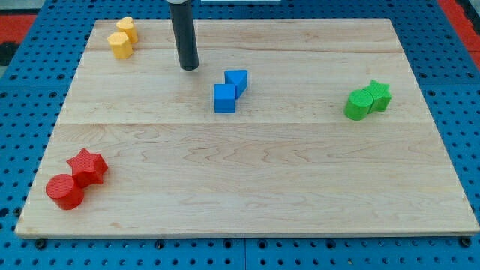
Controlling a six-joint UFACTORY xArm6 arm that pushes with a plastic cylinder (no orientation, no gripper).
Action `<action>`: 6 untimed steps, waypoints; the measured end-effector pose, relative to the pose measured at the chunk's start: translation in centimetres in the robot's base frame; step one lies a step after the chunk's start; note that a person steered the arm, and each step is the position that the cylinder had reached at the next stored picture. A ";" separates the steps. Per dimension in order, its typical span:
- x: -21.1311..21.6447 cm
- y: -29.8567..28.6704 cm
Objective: Move your arm towards the center
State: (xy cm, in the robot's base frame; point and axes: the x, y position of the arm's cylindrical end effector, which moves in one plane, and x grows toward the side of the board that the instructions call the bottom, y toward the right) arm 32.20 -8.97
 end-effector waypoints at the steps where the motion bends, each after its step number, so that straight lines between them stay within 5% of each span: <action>1: 4.1 0.0; 2: 7.4 -0.1; 6: 7.7 5.0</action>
